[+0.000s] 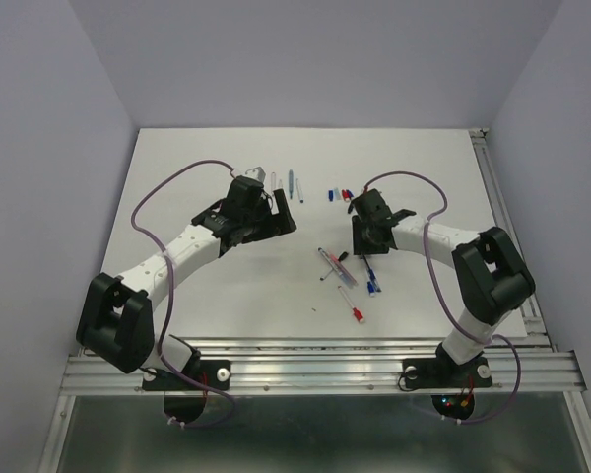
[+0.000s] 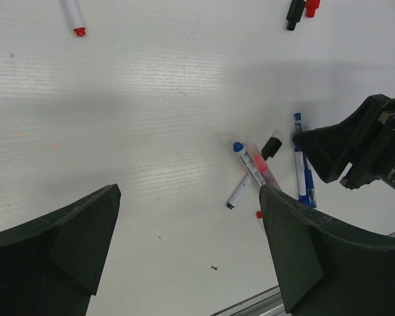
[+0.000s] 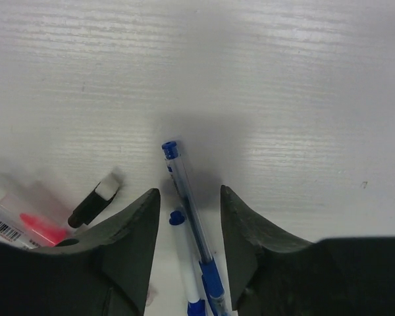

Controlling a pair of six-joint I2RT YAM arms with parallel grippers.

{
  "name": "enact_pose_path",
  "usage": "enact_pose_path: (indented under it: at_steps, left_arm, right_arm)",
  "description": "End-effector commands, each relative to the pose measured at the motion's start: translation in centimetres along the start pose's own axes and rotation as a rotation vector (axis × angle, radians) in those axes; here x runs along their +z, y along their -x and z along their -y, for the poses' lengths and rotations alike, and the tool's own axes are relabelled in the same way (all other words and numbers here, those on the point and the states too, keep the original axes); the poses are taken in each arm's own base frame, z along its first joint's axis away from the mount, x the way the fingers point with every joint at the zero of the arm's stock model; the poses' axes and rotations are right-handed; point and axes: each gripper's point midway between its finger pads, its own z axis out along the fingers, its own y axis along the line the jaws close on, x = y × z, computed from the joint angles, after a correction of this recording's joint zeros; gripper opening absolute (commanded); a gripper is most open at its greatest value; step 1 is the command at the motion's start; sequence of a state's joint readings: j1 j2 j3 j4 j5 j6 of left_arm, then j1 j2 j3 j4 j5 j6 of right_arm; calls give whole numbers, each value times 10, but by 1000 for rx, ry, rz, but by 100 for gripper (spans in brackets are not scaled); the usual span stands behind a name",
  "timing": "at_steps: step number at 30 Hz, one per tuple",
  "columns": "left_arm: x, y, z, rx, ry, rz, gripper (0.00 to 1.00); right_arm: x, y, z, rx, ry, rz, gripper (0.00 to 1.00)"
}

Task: Open the pen caps

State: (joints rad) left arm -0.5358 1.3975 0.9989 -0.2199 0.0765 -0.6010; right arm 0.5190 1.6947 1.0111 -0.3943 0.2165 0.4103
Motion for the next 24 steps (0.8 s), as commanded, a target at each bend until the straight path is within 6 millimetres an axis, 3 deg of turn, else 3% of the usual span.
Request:
enact_pose_path:
  at_steps: [1,6,12,19,24]
  left_arm:
    - [-4,6,3,1,-11,35,99]
    - [-3,6,2,5,-4,34,99]
    - [-5,7,2,5,-3,39,99]
    - [-5,7,6,14,-16,31,99]
    - [-5,4,14,35,-40,15,99]
  right_arm:
    - [-1,38,-12,16,7,113,45]
    - [12,26,-9,19,-16,77,36]
    - [16,21,1,26,-70,77,20]
    - [11,30,1,-3,-63,110,10]
    - [-4,45,2,-16,-65,151,7]
